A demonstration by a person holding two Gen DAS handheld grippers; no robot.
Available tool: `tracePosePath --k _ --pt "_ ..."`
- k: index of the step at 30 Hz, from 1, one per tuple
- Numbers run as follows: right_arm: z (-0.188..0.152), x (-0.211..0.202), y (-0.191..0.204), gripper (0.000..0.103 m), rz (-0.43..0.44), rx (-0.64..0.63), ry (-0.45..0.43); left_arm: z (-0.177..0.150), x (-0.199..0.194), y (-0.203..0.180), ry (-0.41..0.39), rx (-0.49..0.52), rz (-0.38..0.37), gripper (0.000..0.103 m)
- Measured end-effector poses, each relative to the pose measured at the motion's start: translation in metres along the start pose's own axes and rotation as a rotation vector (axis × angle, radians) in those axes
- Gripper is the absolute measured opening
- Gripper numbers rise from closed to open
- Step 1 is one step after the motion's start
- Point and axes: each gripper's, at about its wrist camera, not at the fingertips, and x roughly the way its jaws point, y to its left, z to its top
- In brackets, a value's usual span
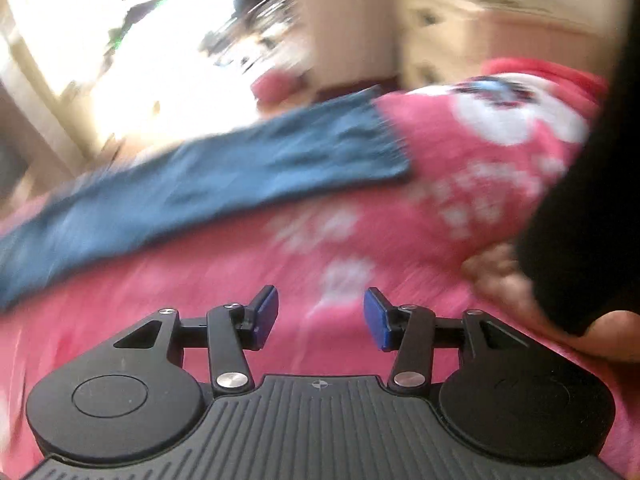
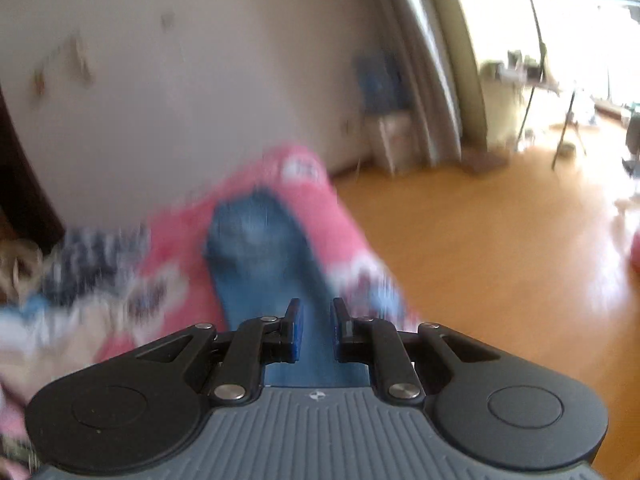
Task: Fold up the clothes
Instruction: 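Open the left gripper and withdraw it from the folded jeans, then open the right gripper and lift it off the folded jeans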
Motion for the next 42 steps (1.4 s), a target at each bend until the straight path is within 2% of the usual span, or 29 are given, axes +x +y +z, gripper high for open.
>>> tracePosePath --k 2,3,6,7,9,13,16,18,21,23,27,30,33,37,39,42 --pt "-0.029 0.012 0.012 0.015 -0.001 -0.033 0.082 0.003 -0.002 -0.005 0.059 -0.125 0.060 0.047" --pt "-0.041 0.020 0.020 0.015 0.000 -0.063 0.117 -0.022 -0.031 0.025 0.076 -0.180 0.090 0.047" --pt "-0.067 0.049 0.049 0.015 0.013 -0.179 0.194 -0.034 -0.031 0.078 0.101 -0.329 0.178 0.047" --pt "-0.071 0.059 0.057 0.015 0.020 -0.213 0.209 -0.033 -0.036 0.093 0.102 -0.371 0.205 0.047" --pt "-0.072 0.080 0.075 0.015 0.030 -0.275 0.223 -0.021 -0.005 0.114 0.094 -0.428 0.261 0.047" --pt "-0.062 0.132 0.098 0.015 0.056 -0.350 0.227 -0.025 0.014 0.168 0.069 -0.554 0.344 0.047" --pt "-0.063 0.167 0.101 0.015 0.065 -0.396 0.256 -0.031 0.025 0.199 0.056 -0.587 0.369 0.047" --pt "-0.077 0.178 0.093 0.015 0.068 -0.444 0.317 -0.035 0.024 0.218 0.046 -0.581 0.372 0.047" --pt "-0.087 0.165 0.086 0.015 0.078 -0.536 0.355 -0.037 0.013 0.248 0.029 -0.554 0.383 0.047" --pt "-0.083 0.151 0.086 0.015 0.090 -0.588 0.395 -0.027 -0.007 0.275 0.035 -0.509 0.452 0.047" --pt "-0.049 0.117 0.082 0.015 0.124 -0.641 0.443 0.011 -0.048 0.326 0.059 -0.479 0.588 0.047" --pt "-0.004 0.093 0.065 0.015 0.140 -0.628 0.387 0.044 -0.081 0.366 0.112 -0.509 0.692 0.047" --pt "0.043 0.088 0.048 0.015 0.153 -0.549 0.331 0.066 -0.105 0.398 0.172 -0.543 0.790 0.050" --pt "0.082 0.107 0.045 0.015 0.178 -0.491 0.282 0.073 -0.109 0.426 0.159 -0.632 0.771 0.051" --pt "0.094 0.129 0.048 0.015 0.191 -0.438 0.271 0.070 -0.094 0.431 0.131 -0.654 0.742 0.051" --pt "0.100 0.181 0.056 0.015 0.185 -0.332 0.306 0.060 -0.053 0.438 0.039 -0.685 0.657 0.051"
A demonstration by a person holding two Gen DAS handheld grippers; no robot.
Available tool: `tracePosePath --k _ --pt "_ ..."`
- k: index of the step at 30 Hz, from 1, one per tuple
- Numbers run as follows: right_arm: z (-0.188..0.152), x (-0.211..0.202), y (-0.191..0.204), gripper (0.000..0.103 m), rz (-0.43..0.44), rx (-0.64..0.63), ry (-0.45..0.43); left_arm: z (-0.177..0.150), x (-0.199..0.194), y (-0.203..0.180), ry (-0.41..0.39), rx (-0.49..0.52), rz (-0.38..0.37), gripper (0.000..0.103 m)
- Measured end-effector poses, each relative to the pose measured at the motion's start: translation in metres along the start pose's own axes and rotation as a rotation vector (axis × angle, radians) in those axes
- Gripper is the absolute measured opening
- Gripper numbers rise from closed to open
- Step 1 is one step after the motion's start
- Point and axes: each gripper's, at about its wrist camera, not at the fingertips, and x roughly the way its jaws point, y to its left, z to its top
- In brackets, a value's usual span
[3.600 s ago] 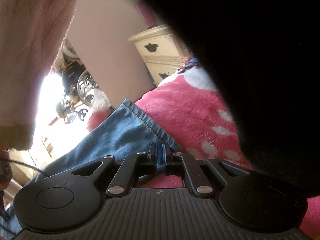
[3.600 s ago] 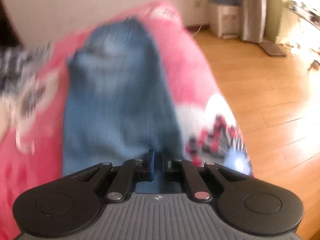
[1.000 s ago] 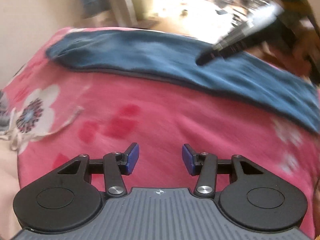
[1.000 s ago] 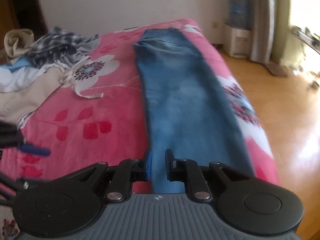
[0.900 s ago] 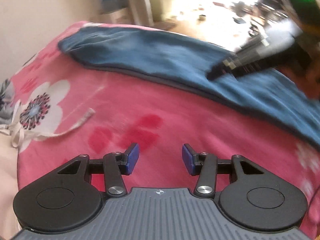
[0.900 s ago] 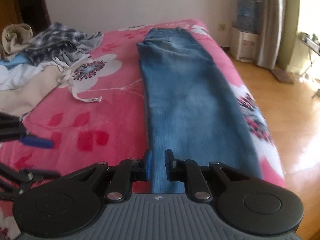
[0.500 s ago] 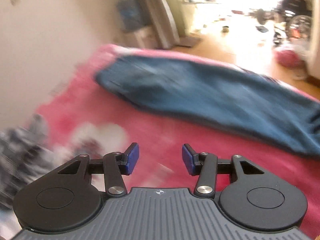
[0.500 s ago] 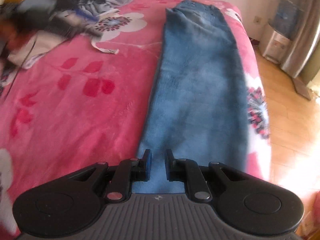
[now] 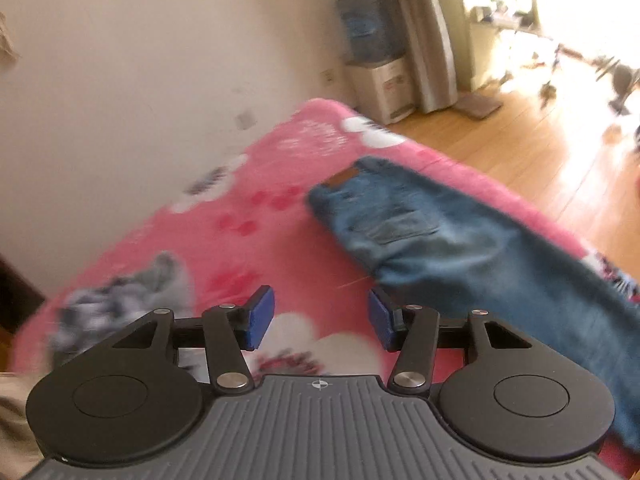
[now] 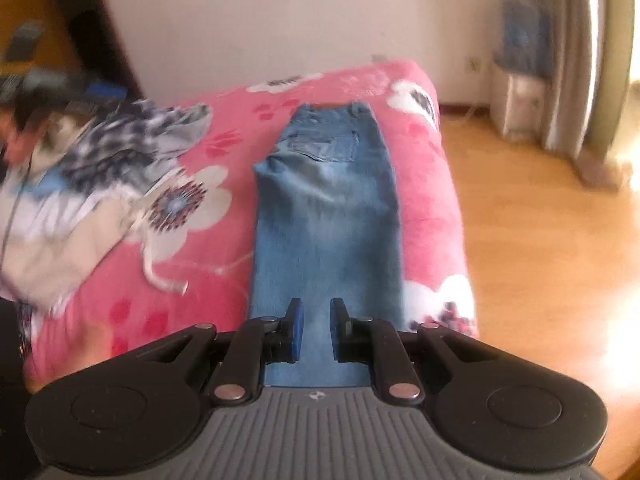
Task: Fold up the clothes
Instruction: 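Open the right gripper and lift it off the folded jeans, then press the folded jeans flat with the left gripper while the right gripper presses beside it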
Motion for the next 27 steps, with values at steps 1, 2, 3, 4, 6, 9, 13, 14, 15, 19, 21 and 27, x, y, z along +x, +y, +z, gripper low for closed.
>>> tracePosePath --k 1,2,3,4,6,9,13,14,15,19,21,27 --pt "0.007 0.016 -0.001 0.015 -0.004 0.020 0.007 -0.005 0.019 -0.004 -0.011 -0.022 -0.046 0.051" --pt "0.015 0.031 -0.002 0.015 -0.008 0.034 0.015 -0.009 0.036 -0.007 -0.013 -0.042 -0.085 0.051" --pt "0.023 0.045 -0.002 0.015 -0.013 0.034 0.023 -0.014 0.054 -0.008 -0.008 -0.064 -0.115 0.051" --pt "0.031 0.058 -0.001 0.015 -0.022 0.032 0.029 -0.018 0.073 -0.007 0.003 -0.096 -0.138 0.051" --pt "0.051 0.082 0.004 0.015 -0.040 0.014 0.029 -0.027 0.103 0.000 0.018 -0.165 -0.210 0.051" --pt "0.093 0.122 0.010 0.015 -0.030 -0.033 0.006 -0.040 0.133 0.016 0.018 -0.268 -0.289 0.051" --pt "0.162 0.186 0.008 0.015 0.017 -0.026 0.011 -0.057 0.166 0.040 0.069 -0.497 -0.366 0.051" --pt "0.179 0.203 0.008 0.016 0.032 -0.032 0.019 -0.060 0.172 0.045 0.077 -0.551 -0.378 0.051" --pt "0.194 0.217 0.011 0.016 0.041 -0.048 0.024 -0.063 0.177 0.049 0.076 -0.598 -0.390 0.051" --pt "0.249 0.272 0.037 0.050 0.032 -0.171 0.031 -0.068 0.185 0.054 0.056 -0.711 -0.454 0.050" --pt "0.269 0.297 0.047 0.050 0.023 -0.224 0.035 -0.069 0.187 0.047 0.057 -0.712 -0.453 0.049" --pt "0.310 0.369 0.069 0.051 -0.033 -0.335 0.125 -0.072 0.197 0.040 0.073 -0.727 -0.451 0.030"
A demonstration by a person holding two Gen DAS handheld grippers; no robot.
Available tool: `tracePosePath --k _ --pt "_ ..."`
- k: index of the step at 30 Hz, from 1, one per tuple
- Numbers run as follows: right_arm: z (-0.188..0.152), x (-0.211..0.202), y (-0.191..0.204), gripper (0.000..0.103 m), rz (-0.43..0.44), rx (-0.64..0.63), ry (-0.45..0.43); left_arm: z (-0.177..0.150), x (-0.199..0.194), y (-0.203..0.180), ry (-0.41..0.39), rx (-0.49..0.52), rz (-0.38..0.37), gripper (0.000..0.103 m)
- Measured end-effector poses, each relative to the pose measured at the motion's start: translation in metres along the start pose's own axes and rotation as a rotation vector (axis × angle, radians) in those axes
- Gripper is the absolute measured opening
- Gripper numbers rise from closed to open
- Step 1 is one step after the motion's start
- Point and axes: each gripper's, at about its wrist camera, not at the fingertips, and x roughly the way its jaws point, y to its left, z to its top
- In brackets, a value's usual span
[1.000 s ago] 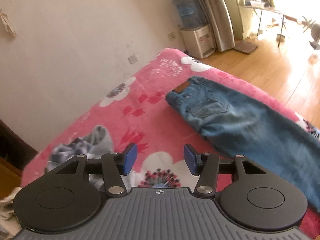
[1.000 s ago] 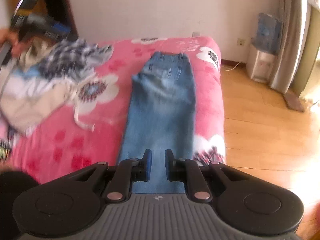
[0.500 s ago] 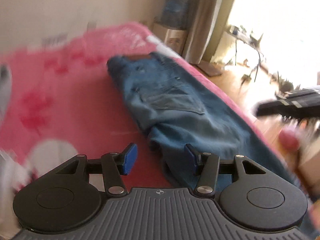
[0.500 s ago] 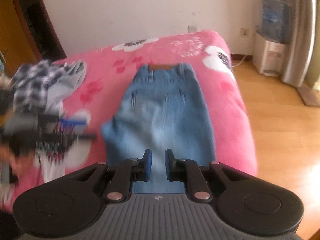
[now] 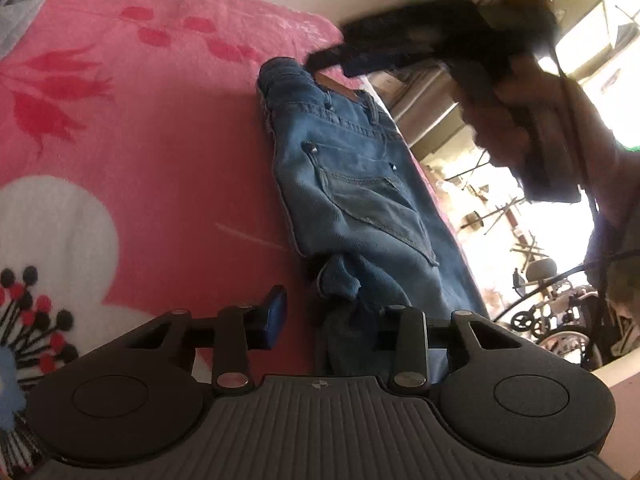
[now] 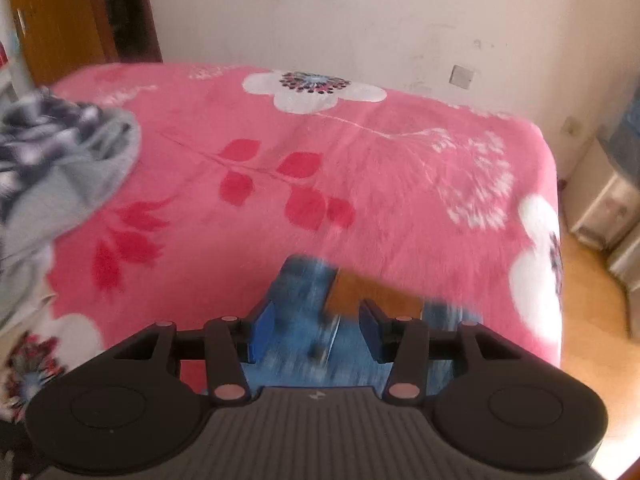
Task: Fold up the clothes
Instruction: 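Press the folded jeans flat with the left gripper while the right gripper presses beside it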
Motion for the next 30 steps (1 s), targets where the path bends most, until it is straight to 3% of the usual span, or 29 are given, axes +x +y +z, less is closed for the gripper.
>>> tracePosePath --k 2,4,7,8,9,16,24,30 --pt "0.008 0.010 0.004 0.059 0.030 0.004 0.031 -0.001 0.002 -0.002 0.000 -0.003 0.001 0.023" --pt "0.009 0.021 0.013 0.058 0.018 -0.012 0.057 -0.002 0.001 -0.006 -0.015 0.012 0.015 0.016" --pt "-0.002 0.032 0.026 0.046 -0.066 -0.069 0.043 -0.010 -0.005 -0.009 -0.040 -0.033 0.040 0.009" --pt "-0.006 0.034 0.028 0.032 -0.068 -0.076 0.031 -0.013 -0.009 -0.009 -0.052 -0.061 0.046 0.008" --pt "-0.008 0.034 0.029 0.027 -0.055 -0.069 0.022 -0.017 -0.014 -0.008 -0.065 -0.093 0.053 0.007" --pt "-0.015 0.022 0.037 0.016 -0.096 -0.051 -0.092 -0.037 -0.038 -0.011 -0.129 -0.189 0.069 0.004" --pt "-0.024 0.041 0.034 0.017 -0.072 0.044 -0.159 -0.048 -0.035 0.010 -0.098 -0.322 0.060 0.000" --pt "-0.018 0.038 0.003 0.034 0.055 0.220 -0.128 -0.047 -0.047 0.010 -0.096 -0.283 0.066 0.003"
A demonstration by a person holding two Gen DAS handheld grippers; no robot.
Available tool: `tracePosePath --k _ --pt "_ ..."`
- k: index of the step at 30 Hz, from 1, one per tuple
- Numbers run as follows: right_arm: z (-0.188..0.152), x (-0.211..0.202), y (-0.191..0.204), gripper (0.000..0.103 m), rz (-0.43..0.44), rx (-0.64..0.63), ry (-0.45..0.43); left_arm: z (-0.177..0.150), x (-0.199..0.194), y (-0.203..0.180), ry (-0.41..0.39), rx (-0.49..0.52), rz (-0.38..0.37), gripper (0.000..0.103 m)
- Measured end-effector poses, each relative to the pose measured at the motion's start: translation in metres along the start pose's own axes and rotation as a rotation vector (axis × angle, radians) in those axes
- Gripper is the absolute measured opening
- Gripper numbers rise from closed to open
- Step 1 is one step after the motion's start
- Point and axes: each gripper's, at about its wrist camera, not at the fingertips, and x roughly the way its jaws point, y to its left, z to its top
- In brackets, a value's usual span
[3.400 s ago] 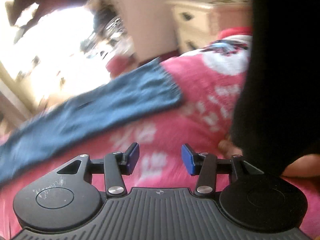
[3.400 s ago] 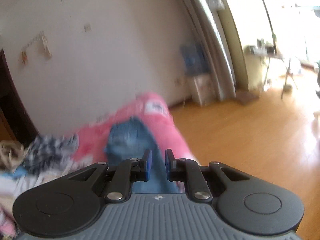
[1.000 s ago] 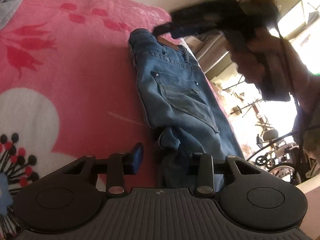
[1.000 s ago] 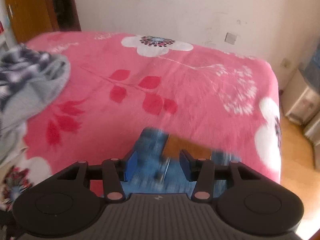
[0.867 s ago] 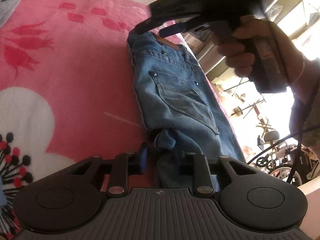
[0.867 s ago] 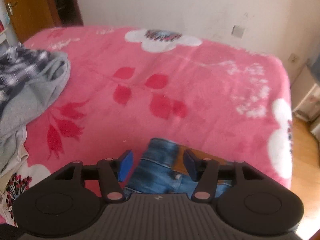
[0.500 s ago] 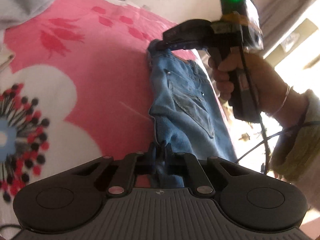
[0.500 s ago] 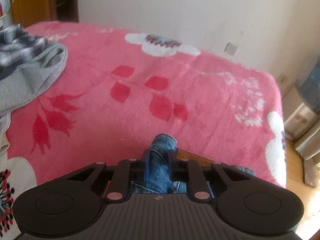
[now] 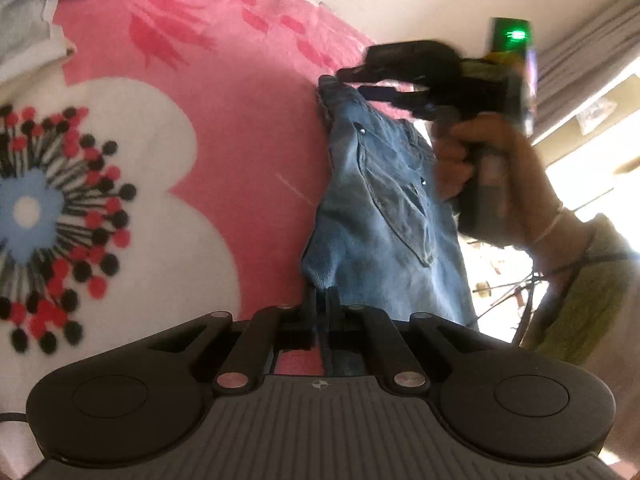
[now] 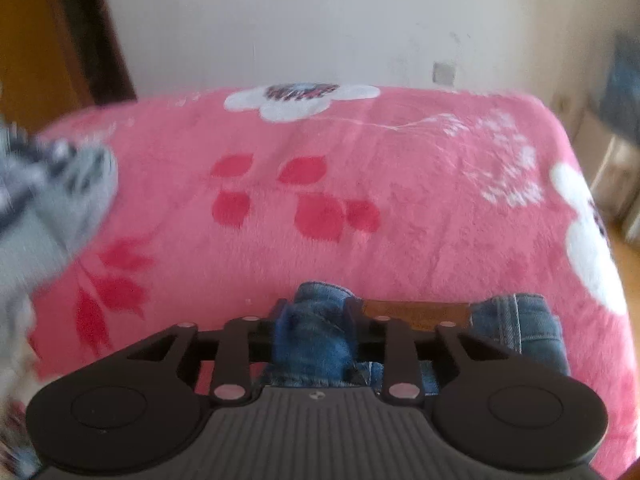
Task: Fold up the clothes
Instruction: 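Press the folded jeans flat with the left gripper while the right gripper presses beside it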
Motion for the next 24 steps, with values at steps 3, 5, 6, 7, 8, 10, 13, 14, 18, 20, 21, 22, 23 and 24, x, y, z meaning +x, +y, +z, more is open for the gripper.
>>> tracePosePath --k 3,5,6,7,8,10,13,14,18,20,21,22,23,24 --pt "0.011 -0.040 -0.024 0.039 0.023 0.121 -0.067 0.005 -0.008 0.007 -0.009 -0.006 0.034 0.004" --pt "0.011 -0.079 -0.044 0.039 0.035 0.178 -0.122 0.010 -0.015 0.010 -0.040 -0.004 0.059 0.005" --pt "0.008 -0.098 -0.054 0.039 0.033 0.202 -0.140 0.012 -0.018 0.010 -0.054 0.000 0.066 0.006" --pt "0.003 -0.118 -0.065 0.039 0.030 0.228 -0.146 0.015 -0.021 0.010 -0.068 0.003 0.073 0.007" --pt "-0.003 -0.138 -0.075 0.039 0.026 0.254 -0.152 0.016 -0.022 0.011 -0.076 0.006 0.077 0.009" --pt "-0.018 -0.175 -0.092 0.039 0.036 0.295 -0.149 0.018 -0.021 0.006 -0.087 0.026 0.076 0.009" --pt "-0.047 -0.215 -0.098 0.038 0.017 0.267 -0.111 0.018 -0.020 -0.003 -0.091 0.072 0.077 0.014" --pt "-0.059 -0.225 -0.096 0.037 0.001 0.244 -0.088 0.016 -0.020 -0.006 -0.093 0.094 0.077 0.014" --pt "-0.108 -0.232 -0.072 0.033 -0.056 0.098 0.034 0.006 -0.021 -0.033 -0.141 0.284 0.077 0.014" --pt "-0.132 -0.223 -0.060 0.027 -0.082 0.030 0.077 -0.001 -0.019 -0.050 -0.162 0.387 0.060 0.015" --pt "-0.141 -0.216 -0.056 0.026 -0.097 0.014 0.096 -0.004 -0.015 -0.058 -0.158 0.430 0.048 0.018" --pt "-0.149 -0.208 -0.053 0.026 -0.109 0.002 0.106 -0.007 -0.007 -0.065 -0.135 0.468 0.042 0.021" --pt "-0.156 -0.200 -0.051 0.026 -0.125 -0.008 0.110 -0.011 0.002 -0.072 -0.108 0.503 0.038 0.024" --pt "-0.161 -0.190 -0.050 0.026 -0.147 -0.015 0.101 -0.015 0.012 -0.075 -0.087 0.528 0.050 0.024"
